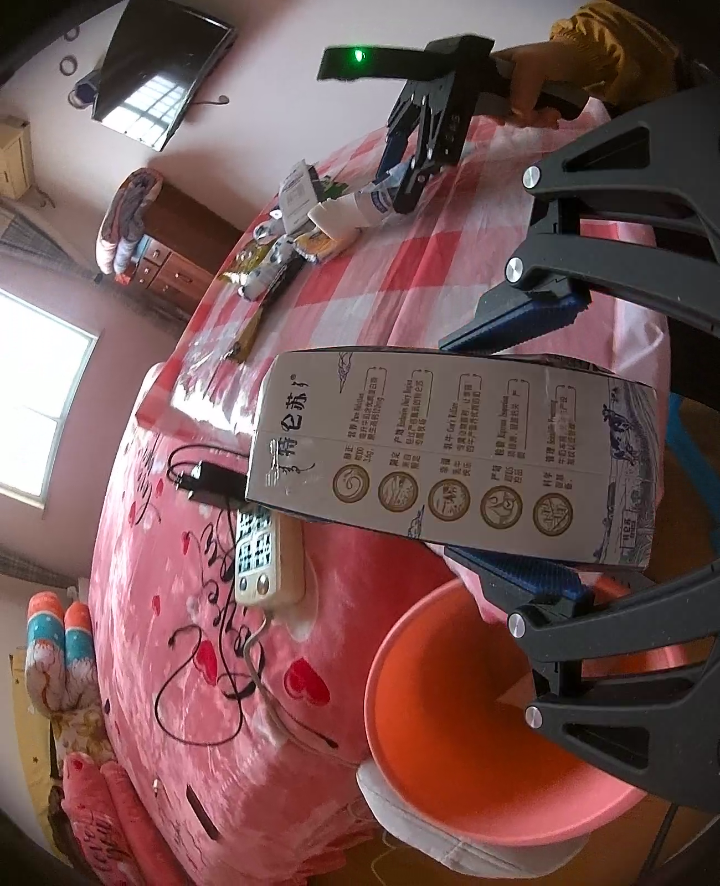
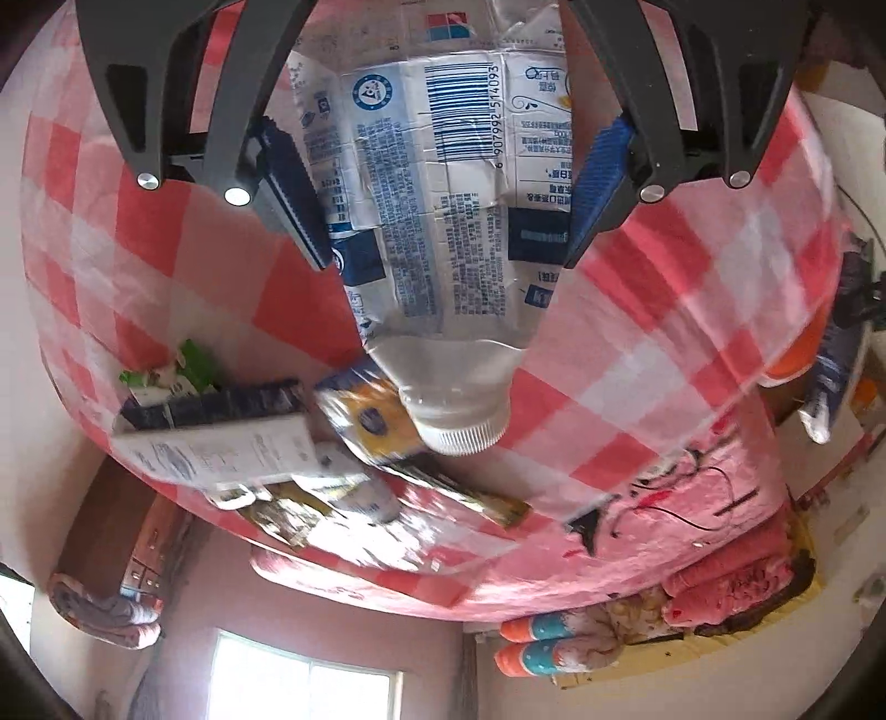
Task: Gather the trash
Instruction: 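Carry the carton and the milk pouch over to the orange bucket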
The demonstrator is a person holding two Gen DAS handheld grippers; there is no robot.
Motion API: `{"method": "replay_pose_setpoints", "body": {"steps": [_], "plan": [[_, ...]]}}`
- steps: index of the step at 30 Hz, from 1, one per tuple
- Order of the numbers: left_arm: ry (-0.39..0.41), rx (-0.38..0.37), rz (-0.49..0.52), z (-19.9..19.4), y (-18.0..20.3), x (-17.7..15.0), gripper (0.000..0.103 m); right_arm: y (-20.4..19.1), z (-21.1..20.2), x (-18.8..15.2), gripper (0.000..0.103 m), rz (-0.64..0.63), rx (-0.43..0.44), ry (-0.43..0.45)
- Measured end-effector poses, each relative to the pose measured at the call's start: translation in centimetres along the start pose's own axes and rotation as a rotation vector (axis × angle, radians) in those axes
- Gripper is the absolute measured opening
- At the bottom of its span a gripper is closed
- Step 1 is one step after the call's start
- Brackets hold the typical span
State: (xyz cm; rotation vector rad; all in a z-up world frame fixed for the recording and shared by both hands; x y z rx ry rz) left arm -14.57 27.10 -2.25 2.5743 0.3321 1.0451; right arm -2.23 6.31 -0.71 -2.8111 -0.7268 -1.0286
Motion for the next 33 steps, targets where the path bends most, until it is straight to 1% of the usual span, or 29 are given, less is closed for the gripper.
{"method": "replay_pose_setpoints", "body": {"steps": [3, 4, 5, 6, 7, 8, 9, 10, 13, 14, 15, 16, 18, 20, 23, 28, 30, 33], "plan": [[0.019, 0.013, -0.014, -0.8, -0.8, 0.0, 0.067, -1.9, -1.2, 1.2, 0.081, -0.01, 0.055, 0.023], [0.026, 0.02, -0.02, -1.1, -1.2, 0.0, 0.067, -2.7, -1.7, 1.7, 0.076, -0.014, 0.078, 0.03], [0.034, 0.027, -0.028, -1.4, -1.6, 0.0, 0.067, -3.7, -2.2, 2.2, 0.058, -0.021, 0.112, 0.038], [0.039, 0.033, -0.032, -1.6, -1.9, 0.0, 0.067, -4.8, -2.6, 2.7, 0.025, -0.029, 0.153, 0.034], [0.047, 0.042, -0.039, -1.9, -2.3, 0.0, 0.067, -5.5, -2.7, 3.1, 0.021, -0.033, 0.134, 0.026], [0.053, 0.048, -0.045, -2.2, -2.7, -0.1, 0.067, -6.7, -3.1, 3.6, 0.021, -0.044, 0.175, 0.034], [0.061, 0.053, -0.057, -2.5, -3.1, -0.1, 0.067, -7.9, -3.1, 4.0, 0.021, -0.062, 0.211, 0.024], [0.069, 0.057, -0.069, -2.7, -3.6, -0.1, 0.067, -8.7, -3.0, 4.2, 0.021, -0.079, 0.223, 0.014], [0.077, 0.071, -0.102, -3.1, -4.9, -0.5, 0.067, -11.0, -2.5, 4.1, 0.022, -0.122, 0.223, 0.011], [0.079, 0.075, -0.107, -3.2, -5.2, -0.7, 0.067, -11.3, -2.2, 3.8, 0.023, -0.126, 0.224, 0.001], [0.078, 0.079, -0.114, -3.3, -5.5, -0.9, 0.067, -11.3, -2.0, 3.7, 0.032, -0.125, 0.219, 0.001], [0.077, 0.08, -0.119, -3.3, -5.9, -1.0, 0.067, -11.1, -2.1, 3.6, 0.062, -0.121, 0.218, 0.017], [0.076, 0.084, -0.129, -3.2, -6.4, -1.3, 0.067, -10.3, -1.8, 3.4, 0.087, -0.119, 0.215, 0.003], [0.075, 0.084, -0.135, -3.0, -6.7, -1.3, 0.067, -8.8, -1.7, 2.8, 0.087, -0.088, 0.195, -0.004], [0.068, 0.086, -0.135, -2.7, -6.8, -1.4, 0.067, -7.1, -1.9, 1.6, 0.087, -0.035, 0.202, -0.023], [0.057, 0.104, -0.137, -2.2, -7.3, -1.8, 0.067, -6.2, -0.7, 0.0, 0.088, 0.027, 0.219, -0.088], [0.054, 0.113, -0.143, -2.1, -7.6, -1.9, 0.067, -6.3, 0.0, 0.3, 0.088, 0.049, 0.232, -0.106], [0.053, 0.128, -0.15, -2.1, -8.0, -2.0, 0.067, -6.8, 0.9, 1.7, 0.092, 0.037, 0.191, -0.093]]}}
Point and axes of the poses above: each gripper's, at about its wrist camera, not at the fingertips, and z roughly the way its jaws point, y to its right, x to its top, the point moved 6 cm from there along z, roughly the way its jaws point, and after that the axes turned 7 degrees about -x, right-handed, at the moved point
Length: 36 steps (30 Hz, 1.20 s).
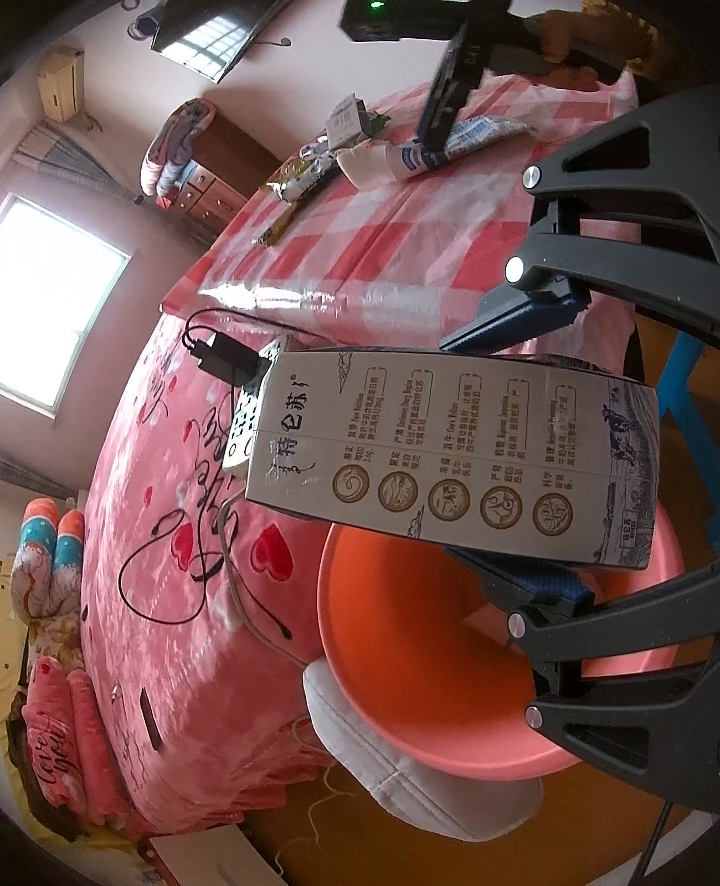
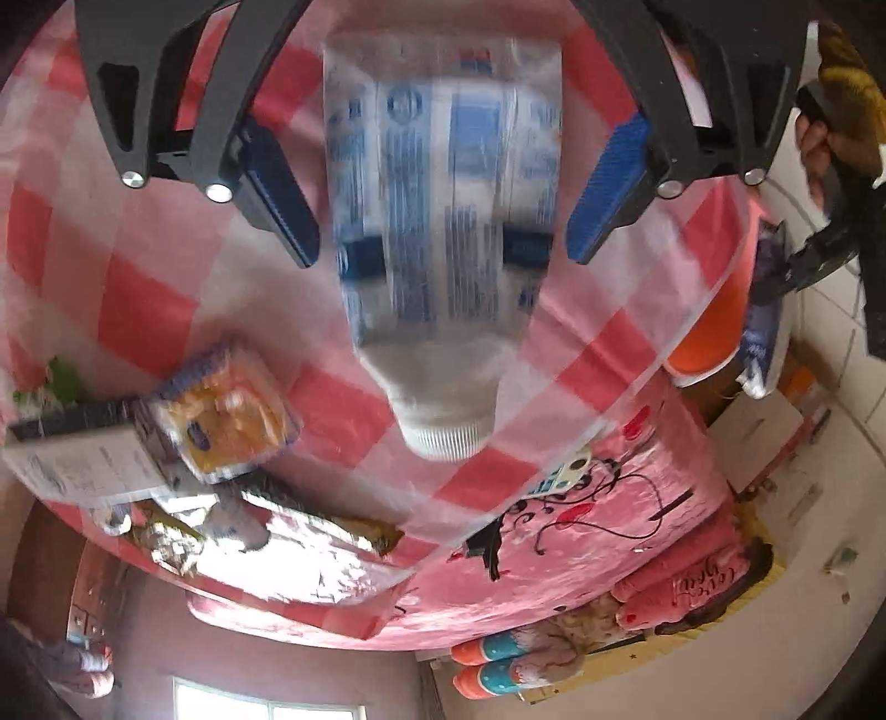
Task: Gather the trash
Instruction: 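Carry the carton and the milk pouch over to the orange bucket, then open both tools to drop the carton and pouch into the bucket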
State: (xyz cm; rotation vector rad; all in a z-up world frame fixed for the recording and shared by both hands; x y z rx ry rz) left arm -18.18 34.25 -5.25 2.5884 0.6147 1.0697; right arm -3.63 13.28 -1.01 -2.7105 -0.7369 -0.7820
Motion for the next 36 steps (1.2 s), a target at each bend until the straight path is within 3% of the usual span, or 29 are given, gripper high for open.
{"method": "replay_pose_setpoints", "body": {"steps": [5, 7, 16, 21, 30, 33, 35, 36], "plan": [[0.008, 0.018, 0.002, -0.3, -0.4, 0.2, 0.067, -0.7, 2.5, 1.7, 0.092, -0.059, -0.069, -0.035], [0.013, 0.029, -0.001, -0.4, -0.8, 0.3, 0.067, -1.1, 2.6, 1.7, 0.077, -0.113, -0.129, -0.005], [0.006, 0.065, -0.039, 0.0, -2.5, 0.1, 0.067, -2.8, 1.7, 1.6, 0.075, -0.145, -0.065, 0.047], [0.008, 0.083, -0.064, 0.0, -3.3, -0.1, 0.067, -6.0, -0.1, 3.7, 0.075, -0.151, 0.049, 0.091], [0.019, 0.107, -0.156, -0.4, -5.3, -0.1, 0.068, -16.0, -2.9, 7.6, 0.075, -0.188, 0.355, 0.125], [0.028, 0.14, -0.198, -1.0, -6.5, 0.0, 0.082, -19.6, -2.3, 7.7, 0.076, -0.213, 0.417, 0.107], [0.046, 0.15, -0.21, -1.6, -7.0, 0.2, 0.083, -21.3, -1.2, 7.3, 0.077, -0.211, 0.447, 0.075], [0.051, 0.157, -0.212, -2.0, -7.2, 0.2, 0.084, -21.9, -0.6, 7.1, 0.083, -0.21, 0.462, 0.054]]}}
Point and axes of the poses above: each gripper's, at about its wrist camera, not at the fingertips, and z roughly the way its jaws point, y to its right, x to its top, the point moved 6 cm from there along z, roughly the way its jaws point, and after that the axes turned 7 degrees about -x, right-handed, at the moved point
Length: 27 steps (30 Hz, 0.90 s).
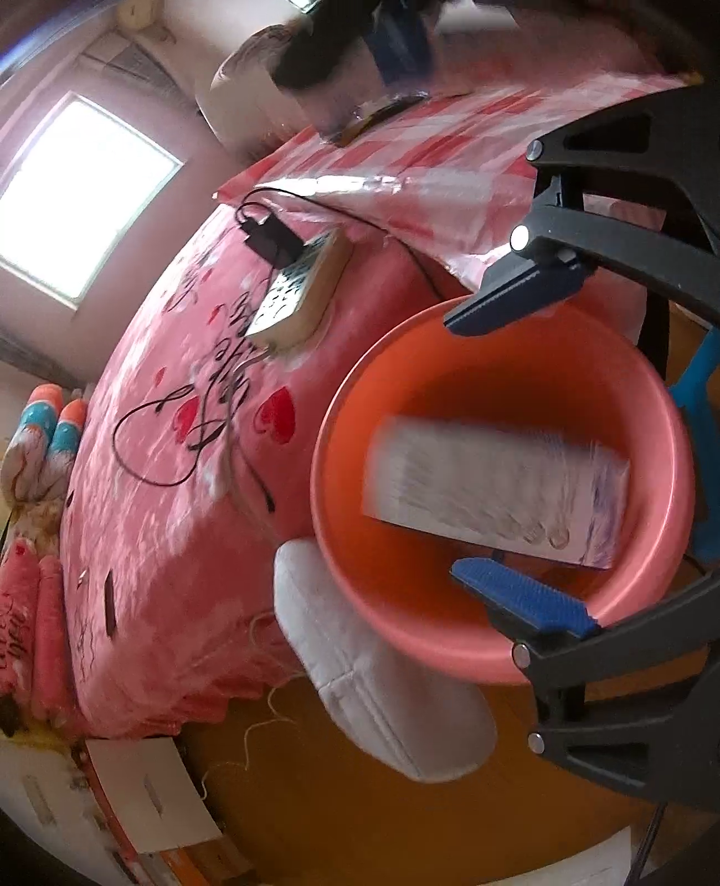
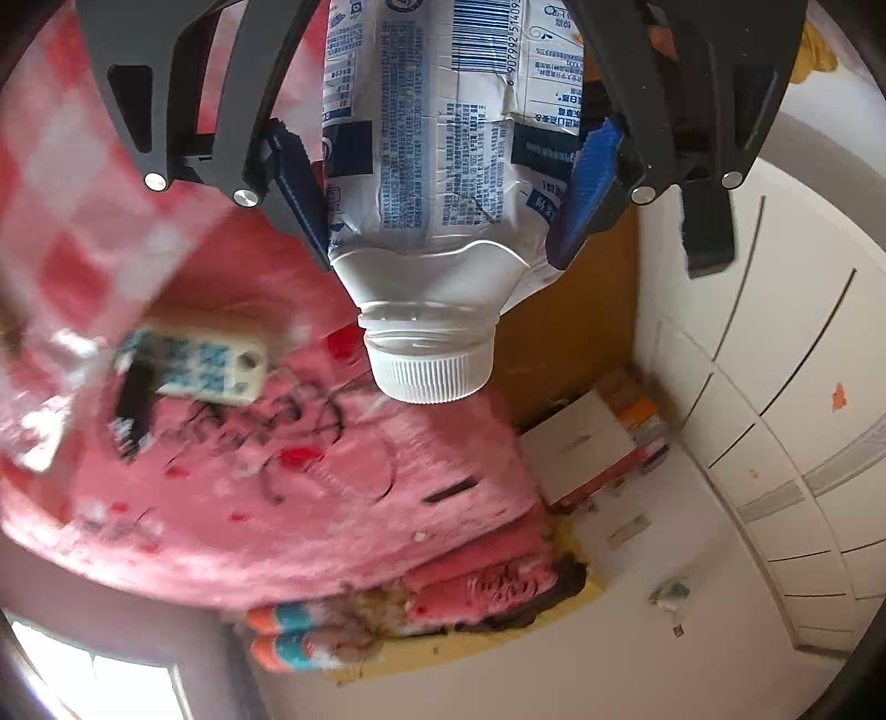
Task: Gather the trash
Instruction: 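Open both tools to drop the carton and pouch into the bucket, then bring both open tools back to the remaining trash on the table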
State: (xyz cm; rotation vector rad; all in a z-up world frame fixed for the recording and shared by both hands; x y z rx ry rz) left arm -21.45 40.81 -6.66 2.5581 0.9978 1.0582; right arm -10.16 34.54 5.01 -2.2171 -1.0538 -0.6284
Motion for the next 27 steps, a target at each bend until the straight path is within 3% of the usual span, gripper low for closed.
{"method": "replay_pose_setpoints", "body": {"steps": [1, 5, 10, 19, 27], "plan": [[0.004, 0.008, -0.003, -0.2, -0.2, 0.1, 0.085, -0.1, 0.8, -0.3, 0.089, 0.011, 0.009, -0.021], [0.024, 0.024, -0.005, -0.8, -0.8, 0.4, 0.085, 1.0, 1.9, -1.9, 0.089, 0.064, 0.004, -0.058], [0.03, 0.021, 0.009, -0.9, 0.0, 0.5, 0.085, 3.3, -0.3, -3.1, 0.089, 0.075, -0.073, -0.012], [0.024, -0.015, 0.132, -1.3, 4.8, 0.3, 0.086, 9.0, -6.0, -5.6, 0.091, 0.131, -0.218, 0.118], [0.017, -0.043, 0.215, -2.1, 9.3, -0.2, 0.086, 12.3, -9.4, -7.2, 0.093, 0.163, -0.283, 0.187]]}}
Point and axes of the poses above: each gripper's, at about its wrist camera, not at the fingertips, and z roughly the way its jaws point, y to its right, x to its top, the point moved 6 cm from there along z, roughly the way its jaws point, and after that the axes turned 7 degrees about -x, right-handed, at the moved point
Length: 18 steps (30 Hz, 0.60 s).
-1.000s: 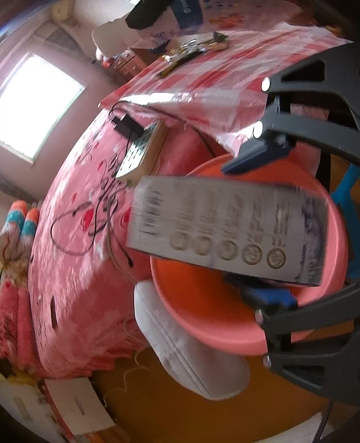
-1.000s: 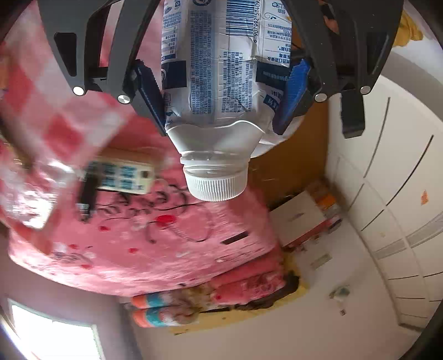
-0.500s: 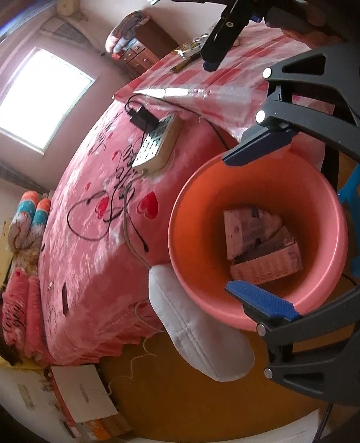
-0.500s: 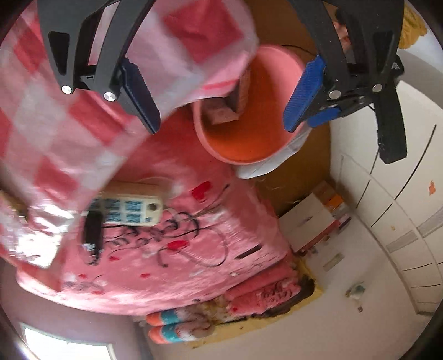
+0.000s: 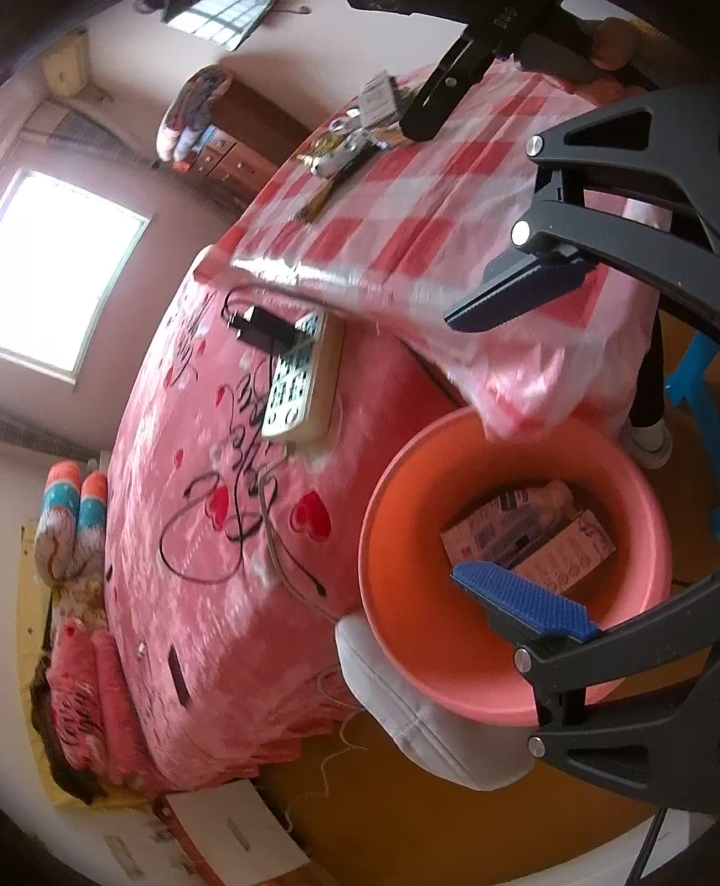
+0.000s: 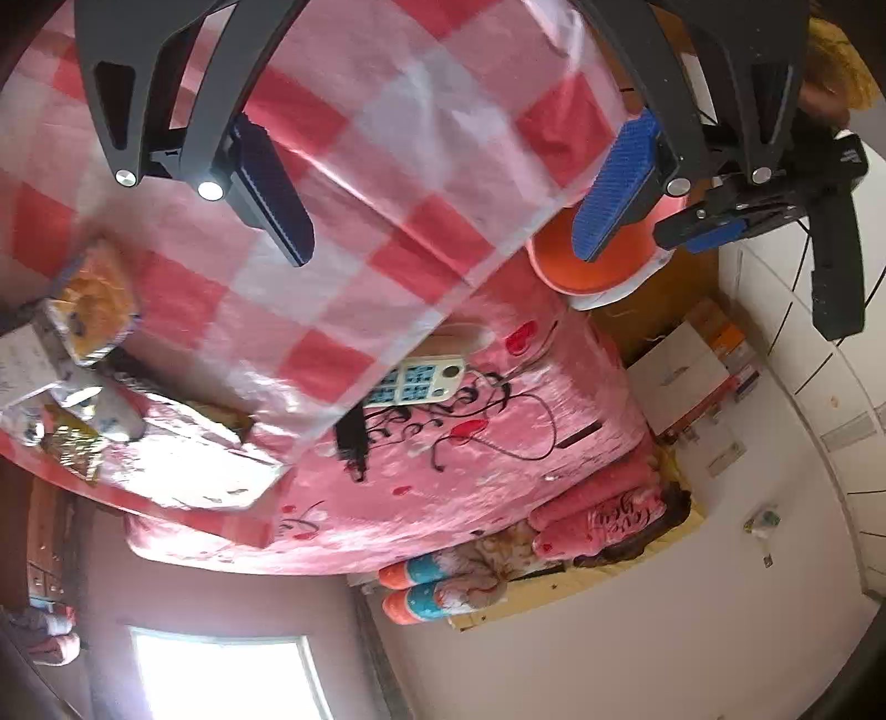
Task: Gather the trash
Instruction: 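Bring both open tools back to the remaining trash on the table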
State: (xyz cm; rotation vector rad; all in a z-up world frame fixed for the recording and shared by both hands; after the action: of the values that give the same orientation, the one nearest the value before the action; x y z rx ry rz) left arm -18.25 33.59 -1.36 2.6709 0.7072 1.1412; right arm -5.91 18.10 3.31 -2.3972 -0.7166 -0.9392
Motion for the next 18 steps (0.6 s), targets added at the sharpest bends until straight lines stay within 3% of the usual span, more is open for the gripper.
{"method": "replay_pose_setpoints", "body": {"steps": [7, 18], "plan": [[-0.002, -0.005, 0.087, -0.5, 3.9, 0.1, 0.086, 2.8, -2.1, -0.5, 0.095, 0.026, -0.029, 0.053], [-0.03, -0.017, 0.201, 0.1, 9.5, -0.4, 0.086, 6.7, -4.1, -0.9, 0.095, 0.101, -0.006, 0.09]]}}
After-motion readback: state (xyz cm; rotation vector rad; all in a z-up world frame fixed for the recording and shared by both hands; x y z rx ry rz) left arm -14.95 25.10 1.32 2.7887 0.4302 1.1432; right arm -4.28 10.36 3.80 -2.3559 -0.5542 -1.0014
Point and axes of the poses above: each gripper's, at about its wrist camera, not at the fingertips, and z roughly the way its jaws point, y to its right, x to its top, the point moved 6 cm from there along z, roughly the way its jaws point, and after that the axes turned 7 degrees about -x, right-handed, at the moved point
